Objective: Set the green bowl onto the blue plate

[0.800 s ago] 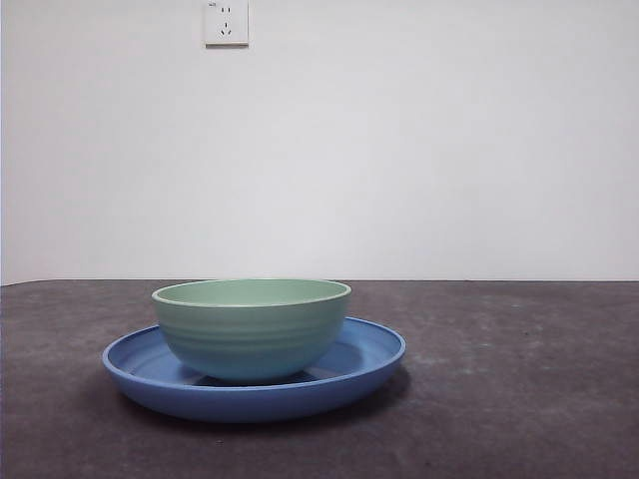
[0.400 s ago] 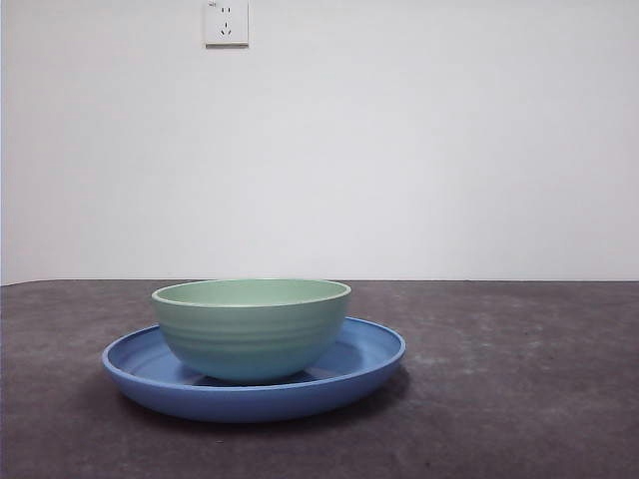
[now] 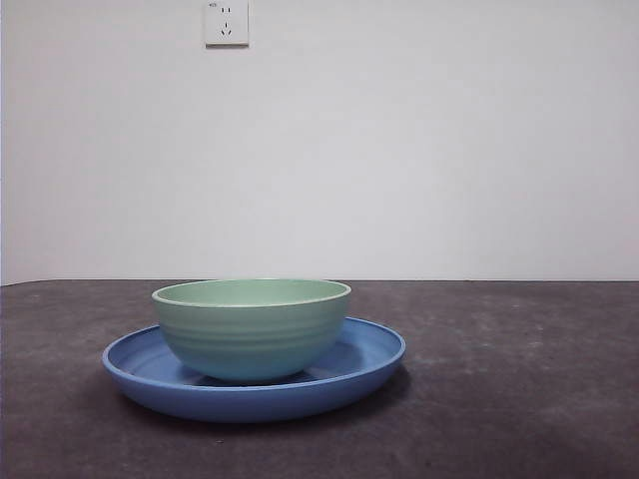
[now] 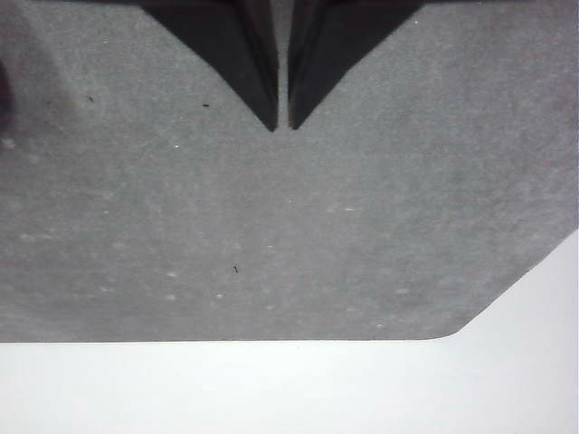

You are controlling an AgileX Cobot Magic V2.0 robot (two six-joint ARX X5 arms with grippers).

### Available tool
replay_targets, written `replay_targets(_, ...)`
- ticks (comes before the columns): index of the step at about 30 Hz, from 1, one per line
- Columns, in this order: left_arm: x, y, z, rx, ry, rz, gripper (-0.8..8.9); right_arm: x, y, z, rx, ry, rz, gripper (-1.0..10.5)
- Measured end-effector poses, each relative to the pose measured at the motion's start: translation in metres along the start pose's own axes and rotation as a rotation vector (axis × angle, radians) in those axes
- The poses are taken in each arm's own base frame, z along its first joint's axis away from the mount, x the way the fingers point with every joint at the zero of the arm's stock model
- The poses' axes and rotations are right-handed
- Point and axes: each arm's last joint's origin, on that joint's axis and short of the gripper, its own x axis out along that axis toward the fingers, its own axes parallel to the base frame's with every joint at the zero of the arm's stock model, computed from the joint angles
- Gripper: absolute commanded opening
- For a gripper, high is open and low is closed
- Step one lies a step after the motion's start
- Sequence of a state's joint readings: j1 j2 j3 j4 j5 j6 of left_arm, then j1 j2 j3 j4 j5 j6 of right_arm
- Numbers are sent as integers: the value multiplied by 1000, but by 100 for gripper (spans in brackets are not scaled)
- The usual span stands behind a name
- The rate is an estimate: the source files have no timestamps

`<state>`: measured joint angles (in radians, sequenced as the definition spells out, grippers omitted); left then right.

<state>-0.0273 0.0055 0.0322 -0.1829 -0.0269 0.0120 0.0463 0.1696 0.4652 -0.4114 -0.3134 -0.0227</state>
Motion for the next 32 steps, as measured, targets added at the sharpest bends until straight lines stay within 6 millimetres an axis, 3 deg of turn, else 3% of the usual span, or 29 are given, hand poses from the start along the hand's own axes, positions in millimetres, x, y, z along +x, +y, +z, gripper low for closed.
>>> replay_targets(4,0,0,0,0,0,0,19,15,-12,-42,-16,-70,-121,24)
replay_targets(8,0,0,0,0,0,0,19,26,-20,-81,1,-31,-218,24)
replay_targets(12,0,0,0,0,0,0,19,31,-24,-105,14,11,-278,24)
replay_targets(32,0,0,0,0,0,0,19,29,-26,-111,51,46,-396,24)
